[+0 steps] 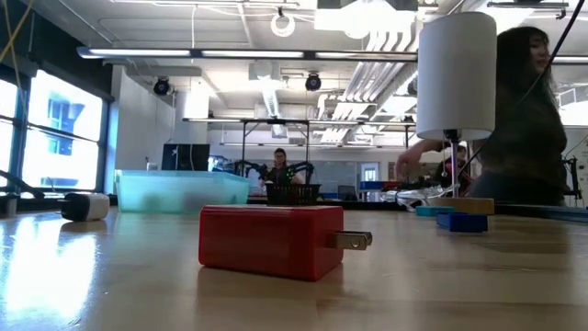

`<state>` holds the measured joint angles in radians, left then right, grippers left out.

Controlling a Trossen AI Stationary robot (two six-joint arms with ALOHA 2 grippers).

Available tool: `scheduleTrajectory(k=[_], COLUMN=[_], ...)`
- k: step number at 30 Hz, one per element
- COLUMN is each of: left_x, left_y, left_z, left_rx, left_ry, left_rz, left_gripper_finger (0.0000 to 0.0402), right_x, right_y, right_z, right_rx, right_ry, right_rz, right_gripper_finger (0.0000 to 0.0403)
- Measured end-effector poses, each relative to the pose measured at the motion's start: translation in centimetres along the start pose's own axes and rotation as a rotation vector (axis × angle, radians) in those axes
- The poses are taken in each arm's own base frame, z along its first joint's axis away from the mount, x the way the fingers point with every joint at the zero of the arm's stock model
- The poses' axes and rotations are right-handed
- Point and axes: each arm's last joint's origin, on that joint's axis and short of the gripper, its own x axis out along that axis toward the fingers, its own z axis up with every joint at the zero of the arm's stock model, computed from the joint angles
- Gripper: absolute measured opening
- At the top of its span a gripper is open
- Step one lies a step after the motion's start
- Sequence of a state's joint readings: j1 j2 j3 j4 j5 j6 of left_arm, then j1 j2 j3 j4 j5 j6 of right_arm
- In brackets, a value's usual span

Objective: Pick & Place Office items
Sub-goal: Put the right purple charger adapter into the green bin

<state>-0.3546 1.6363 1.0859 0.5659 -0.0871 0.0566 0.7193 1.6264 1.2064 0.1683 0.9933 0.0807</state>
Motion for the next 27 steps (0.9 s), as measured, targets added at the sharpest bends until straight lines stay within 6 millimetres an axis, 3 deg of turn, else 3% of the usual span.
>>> scheduleTrajectory(k=[19, 27], left_x=[0.0, 0.0], left_y=[-0.2, -0.2], left_z=[0.2, 0.2], left_rx=[-0.047, 0.015], left_ry=[-0.014, -0.016], left_rz=[0.008, 0.007], left_gripper_finger=[0.0234, 0.0234], right_x=[0.9, 1.2], right_y=[-0.6, -0.7], right_z=[0.0, 0.0], right_rx=[0.000, -0.017], right_ry=[0.008, 0.010], right_rz=[0.015, 0.024], right_gripper_finger=[0.0197, 0.0197])
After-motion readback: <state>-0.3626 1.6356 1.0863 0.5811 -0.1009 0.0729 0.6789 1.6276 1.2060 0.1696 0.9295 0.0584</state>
